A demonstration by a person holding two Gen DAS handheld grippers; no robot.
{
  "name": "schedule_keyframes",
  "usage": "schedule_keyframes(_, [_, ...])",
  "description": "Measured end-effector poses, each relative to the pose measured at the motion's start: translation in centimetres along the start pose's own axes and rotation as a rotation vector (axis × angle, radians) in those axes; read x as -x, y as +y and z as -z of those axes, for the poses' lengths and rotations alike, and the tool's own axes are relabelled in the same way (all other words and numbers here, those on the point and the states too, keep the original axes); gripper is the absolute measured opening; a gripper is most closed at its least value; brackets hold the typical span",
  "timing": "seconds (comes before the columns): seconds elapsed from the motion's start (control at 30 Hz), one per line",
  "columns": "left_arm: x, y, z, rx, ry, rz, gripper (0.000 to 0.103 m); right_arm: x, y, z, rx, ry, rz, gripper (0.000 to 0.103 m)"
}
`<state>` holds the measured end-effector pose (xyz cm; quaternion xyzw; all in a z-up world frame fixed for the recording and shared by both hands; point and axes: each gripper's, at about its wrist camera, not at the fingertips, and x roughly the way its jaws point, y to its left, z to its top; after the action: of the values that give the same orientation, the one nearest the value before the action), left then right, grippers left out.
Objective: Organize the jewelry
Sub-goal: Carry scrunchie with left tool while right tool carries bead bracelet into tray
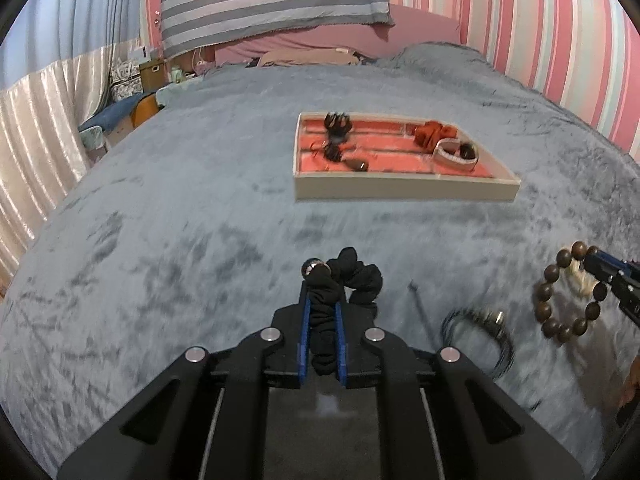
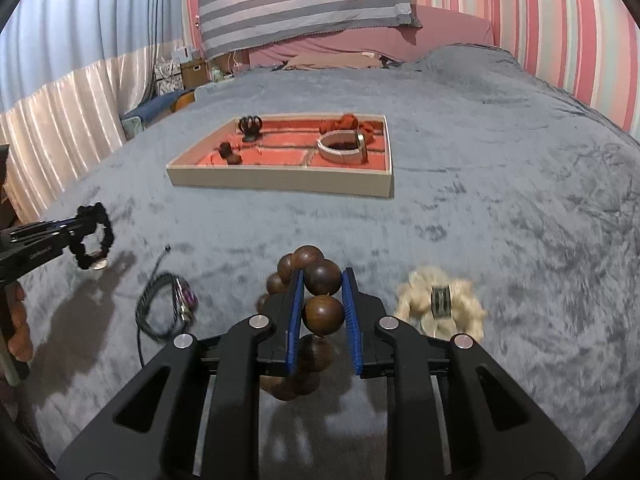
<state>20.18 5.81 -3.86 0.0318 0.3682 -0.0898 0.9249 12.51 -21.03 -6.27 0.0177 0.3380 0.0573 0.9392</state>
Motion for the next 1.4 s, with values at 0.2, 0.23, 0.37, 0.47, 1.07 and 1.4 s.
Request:
schedule_keyframes(0.2, [-0.8,-1.8,-3.6,-0.029,-0.036,0.02,0.011,0.2,0.5,-3.2,0.002,-0.039,-0.012,0.02])
schedule_keyframes(0.23, [-1.0,-2.0,-4.3,-0.033,-0.042,0.019,0.011,0.2,0.5,-4.2,-0.002,-0.048,-0.015,0.02])
schedule_keyframes(0.37, [-2.1,-2.3,-7.1,-0.026,-0.051,0.038,0.011,-0.3,0.4,-6.7,-0.013,-0.062,-0.024,0.02])
schedule_keyframes(0.47, [-3.1,-2.4,-9.1,-0.026,-0.054,0.036,0.011,-1.1,0.7,-8.9,-0.012,-0.072,-0.028,0.02])
schedule_keyframes(1.07, [-15.5,-1.2,-13.5,0.0,0.079,0.017,0.011,-13.1,-0.5,-16.2,-0.02,-0.001,0.04,0.02])
schedule_keyframes(1.4, [-20.6,0.2,-12.7,0.017,0.148,-0.04,0.011,-18.7,-3.4,-14.5,-0.059,0.077,0.094,0.02])
